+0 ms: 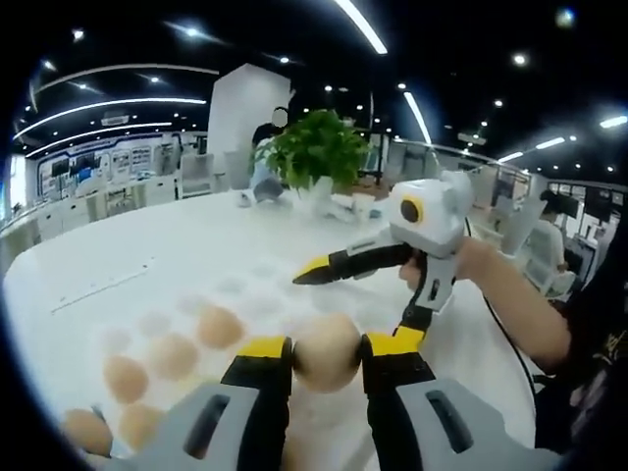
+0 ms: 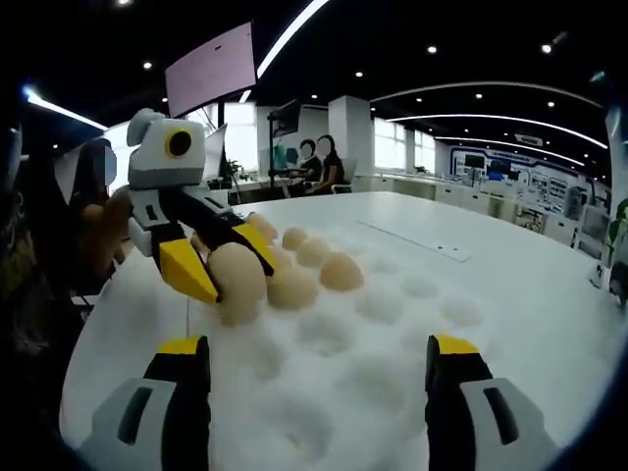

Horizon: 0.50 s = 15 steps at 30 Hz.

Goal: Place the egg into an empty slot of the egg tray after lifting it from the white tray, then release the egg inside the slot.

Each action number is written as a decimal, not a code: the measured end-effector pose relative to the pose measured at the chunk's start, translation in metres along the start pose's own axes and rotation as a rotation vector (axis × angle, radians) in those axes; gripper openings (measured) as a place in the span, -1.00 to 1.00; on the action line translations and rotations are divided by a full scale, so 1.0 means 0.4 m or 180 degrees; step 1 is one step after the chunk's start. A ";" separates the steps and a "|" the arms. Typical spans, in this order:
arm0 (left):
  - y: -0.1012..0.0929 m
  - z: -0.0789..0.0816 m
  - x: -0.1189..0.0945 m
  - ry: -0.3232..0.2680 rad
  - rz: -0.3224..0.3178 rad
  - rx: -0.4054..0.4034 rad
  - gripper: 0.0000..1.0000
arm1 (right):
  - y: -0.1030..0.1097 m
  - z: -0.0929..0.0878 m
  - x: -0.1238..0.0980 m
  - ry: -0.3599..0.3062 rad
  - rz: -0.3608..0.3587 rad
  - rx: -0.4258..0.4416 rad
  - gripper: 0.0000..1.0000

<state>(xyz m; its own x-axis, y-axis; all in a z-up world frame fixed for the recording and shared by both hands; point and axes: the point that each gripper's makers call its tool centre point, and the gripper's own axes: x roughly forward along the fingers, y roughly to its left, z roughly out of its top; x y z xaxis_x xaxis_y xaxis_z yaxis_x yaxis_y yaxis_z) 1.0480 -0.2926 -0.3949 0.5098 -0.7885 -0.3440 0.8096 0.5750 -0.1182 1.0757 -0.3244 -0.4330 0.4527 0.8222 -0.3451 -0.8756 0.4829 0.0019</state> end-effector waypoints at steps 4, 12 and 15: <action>0.010 0.003 -0.017 -0.0034 0.0061 -0.0022 -0.44 | 0.000 0.000 0.002 -0.0005 0.0000 0.0001 0.89; 0.018 0.004 -0.038 -0.0065 0.0115 -0.0056 -0.45 | 0.000 0.001 0.002 -0.0008 -0.0003 0.0002 0.89; 0.022 0.010 -0.050 -0.0097 0.0137 -0.0057 -0.45 | -0.001 0.001 0.002 -0.0011 -0.0003 0.0003 0.89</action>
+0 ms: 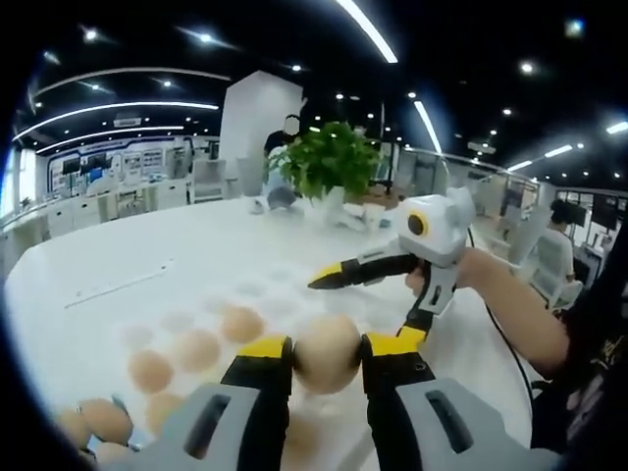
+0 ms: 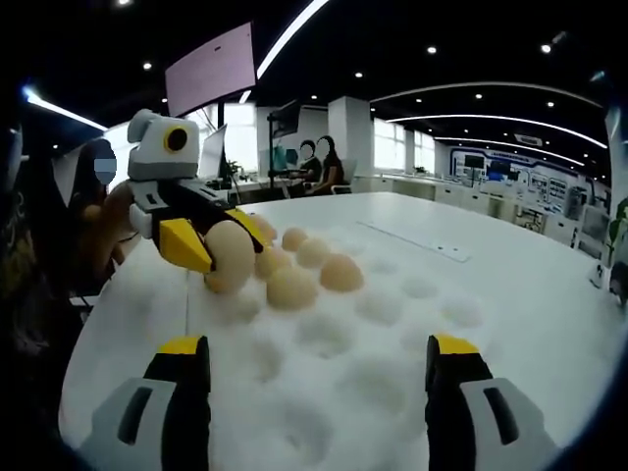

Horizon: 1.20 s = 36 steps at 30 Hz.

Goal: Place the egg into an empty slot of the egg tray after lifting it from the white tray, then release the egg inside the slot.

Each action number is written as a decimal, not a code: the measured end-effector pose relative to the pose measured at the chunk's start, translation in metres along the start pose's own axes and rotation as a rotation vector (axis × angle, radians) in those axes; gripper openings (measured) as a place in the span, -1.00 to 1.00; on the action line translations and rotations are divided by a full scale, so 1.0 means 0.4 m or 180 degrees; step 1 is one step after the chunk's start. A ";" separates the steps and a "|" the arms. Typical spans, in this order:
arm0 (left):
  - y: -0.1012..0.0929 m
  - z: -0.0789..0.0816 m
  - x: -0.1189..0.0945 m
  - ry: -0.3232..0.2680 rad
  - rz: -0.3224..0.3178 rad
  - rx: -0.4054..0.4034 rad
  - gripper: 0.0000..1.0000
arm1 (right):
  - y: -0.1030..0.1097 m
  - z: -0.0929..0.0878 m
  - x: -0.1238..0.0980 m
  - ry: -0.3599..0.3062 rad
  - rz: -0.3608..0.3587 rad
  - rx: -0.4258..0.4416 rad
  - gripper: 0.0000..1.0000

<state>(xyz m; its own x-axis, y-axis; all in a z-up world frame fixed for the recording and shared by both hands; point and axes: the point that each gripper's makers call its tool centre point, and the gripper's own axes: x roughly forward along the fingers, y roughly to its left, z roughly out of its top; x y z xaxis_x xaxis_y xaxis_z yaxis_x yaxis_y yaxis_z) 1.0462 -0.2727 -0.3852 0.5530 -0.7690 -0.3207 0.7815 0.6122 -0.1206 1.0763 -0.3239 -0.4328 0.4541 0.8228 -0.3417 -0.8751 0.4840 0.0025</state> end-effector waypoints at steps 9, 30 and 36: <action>0.033 0.005 -0.038 -0.0052 0.0124 -0.0055 -0.45 | -0.001 0.000 -0.001 -0.0019 0.0002 0.0000 0.89; 0.083 0.003 -0.097 -0.0096 0.0306 -0.0093 -0.45 | -0.002 -0.001 0.000 -0.0042 0.0001 0.0003 0.90; 0.107 0.003 -0.126 -0.0126 0.0388 -0.0108 -0.45 | -0.001 -0.001 0.000 -0.0053 0.0001 0.0004 0.90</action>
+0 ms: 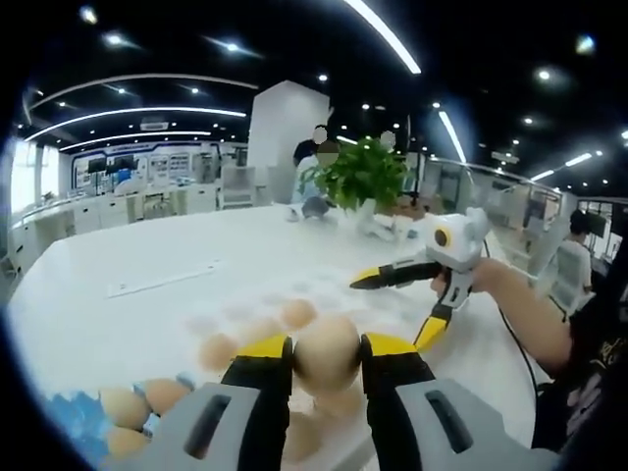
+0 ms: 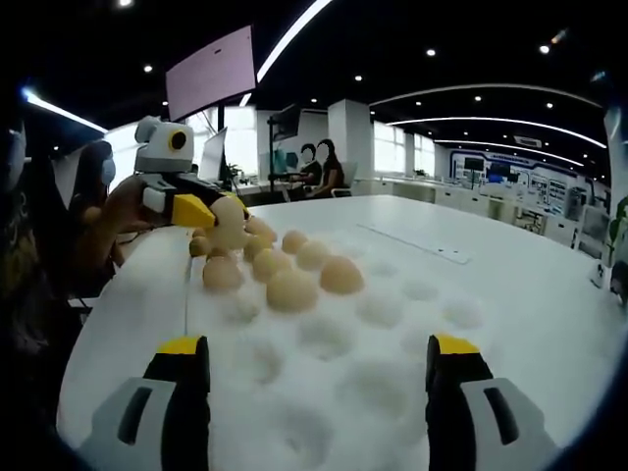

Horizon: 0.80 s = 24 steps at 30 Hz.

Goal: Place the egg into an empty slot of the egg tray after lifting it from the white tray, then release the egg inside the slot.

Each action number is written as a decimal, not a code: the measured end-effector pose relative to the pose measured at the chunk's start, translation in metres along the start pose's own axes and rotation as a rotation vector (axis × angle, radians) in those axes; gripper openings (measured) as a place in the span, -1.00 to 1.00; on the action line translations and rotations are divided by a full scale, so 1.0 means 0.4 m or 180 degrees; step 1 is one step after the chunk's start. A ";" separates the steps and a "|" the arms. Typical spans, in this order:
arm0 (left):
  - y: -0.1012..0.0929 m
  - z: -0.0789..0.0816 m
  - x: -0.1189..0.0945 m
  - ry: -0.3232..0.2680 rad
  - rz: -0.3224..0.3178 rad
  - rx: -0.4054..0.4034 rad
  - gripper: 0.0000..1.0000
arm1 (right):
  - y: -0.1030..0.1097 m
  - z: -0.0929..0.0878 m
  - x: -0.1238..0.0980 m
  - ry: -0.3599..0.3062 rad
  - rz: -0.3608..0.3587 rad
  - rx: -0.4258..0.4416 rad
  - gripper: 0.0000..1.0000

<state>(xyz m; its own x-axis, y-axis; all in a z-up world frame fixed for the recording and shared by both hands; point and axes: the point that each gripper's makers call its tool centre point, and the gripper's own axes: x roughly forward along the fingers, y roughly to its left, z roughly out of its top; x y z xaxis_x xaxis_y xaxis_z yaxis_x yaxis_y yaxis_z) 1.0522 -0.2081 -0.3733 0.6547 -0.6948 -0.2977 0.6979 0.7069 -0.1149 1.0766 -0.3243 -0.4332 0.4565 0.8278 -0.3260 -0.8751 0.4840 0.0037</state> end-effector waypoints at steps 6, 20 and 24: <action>0.027 -0.004 -0.024 -0.0027 0.0077 -0.0048 -0.45 | 0.001 0.001 0.000 -0.0017 0.0003 0.0001 0.90; 0.088 -0.009 -0.085 -0.0166 0.0245 -0.0206 -0.46 | 0.002 0.001 0.001 -0.0041 0.0005 -0.0002 0.90; 0.104 -0.010 -0.101 -0.0231 0.0294 -0.0263 -0.46 | 0.002 0.001 0.002 -0.0042 0.0005 -0.0003 0.90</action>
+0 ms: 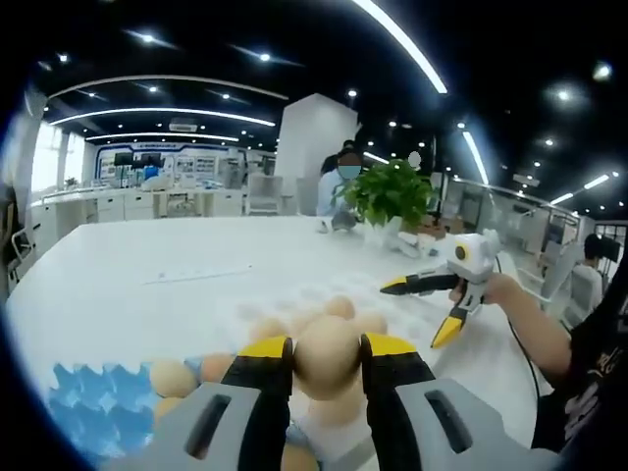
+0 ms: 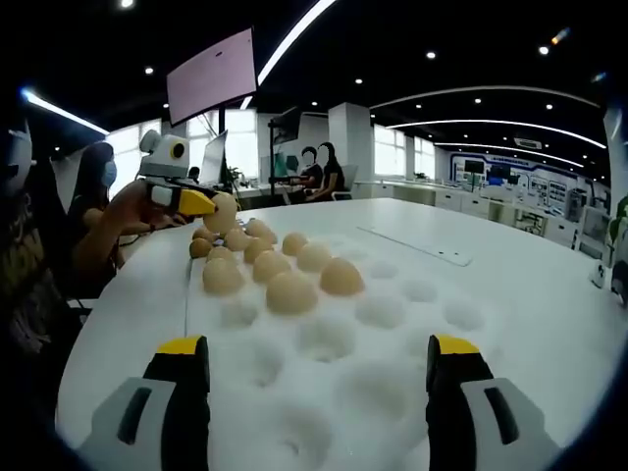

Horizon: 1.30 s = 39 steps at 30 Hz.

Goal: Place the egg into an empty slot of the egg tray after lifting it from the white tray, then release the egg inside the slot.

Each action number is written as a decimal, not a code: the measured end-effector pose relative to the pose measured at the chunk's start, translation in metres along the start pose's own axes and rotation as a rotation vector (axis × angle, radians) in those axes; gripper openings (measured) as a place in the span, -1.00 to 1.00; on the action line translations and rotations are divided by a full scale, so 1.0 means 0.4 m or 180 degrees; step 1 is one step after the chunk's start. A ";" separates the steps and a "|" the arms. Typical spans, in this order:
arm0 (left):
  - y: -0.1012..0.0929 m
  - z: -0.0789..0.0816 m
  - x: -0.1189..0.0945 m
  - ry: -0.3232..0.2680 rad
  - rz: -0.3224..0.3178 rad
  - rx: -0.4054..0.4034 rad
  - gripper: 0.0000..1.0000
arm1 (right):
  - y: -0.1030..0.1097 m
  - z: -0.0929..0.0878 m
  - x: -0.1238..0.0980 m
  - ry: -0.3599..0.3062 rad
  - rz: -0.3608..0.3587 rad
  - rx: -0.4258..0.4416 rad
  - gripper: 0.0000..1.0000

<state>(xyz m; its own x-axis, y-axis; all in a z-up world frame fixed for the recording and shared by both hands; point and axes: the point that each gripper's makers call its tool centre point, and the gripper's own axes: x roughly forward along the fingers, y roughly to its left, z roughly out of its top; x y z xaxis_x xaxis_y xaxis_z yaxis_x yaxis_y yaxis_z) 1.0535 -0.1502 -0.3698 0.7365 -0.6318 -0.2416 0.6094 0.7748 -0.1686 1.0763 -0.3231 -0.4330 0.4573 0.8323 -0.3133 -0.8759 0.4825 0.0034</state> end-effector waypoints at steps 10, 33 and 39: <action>0.067 0.001 -0.046 -0.0038 0.0171 -0.0049 -0.46 | -0.002 0.003 0.005 -0.0004 -0.0003 0.0004 0.91; 0.217 -0.032 -0.188 -0.0135 0.0666 -0.0215 -0.56 | -0.004 0.010 0.012 -0.0016 -0.0014 0.0011 0.92; 0.262 -0.058 -0.218 -0.0057 0.0874 -0.0246 -0.69 | -0.003 0.010 0.012 -0.0016 -0.0013 0.0011 0.92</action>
<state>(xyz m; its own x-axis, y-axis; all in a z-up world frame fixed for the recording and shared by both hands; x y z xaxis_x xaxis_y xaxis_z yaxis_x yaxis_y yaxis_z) 1.0463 -0.0132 -0.3888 0.8763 -0.3979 -0.2714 0.3627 0.9159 -0.1718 1.0804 -0.3186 -0.4308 0.4615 0.8318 -0.3084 -0.8735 0.4867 0.0054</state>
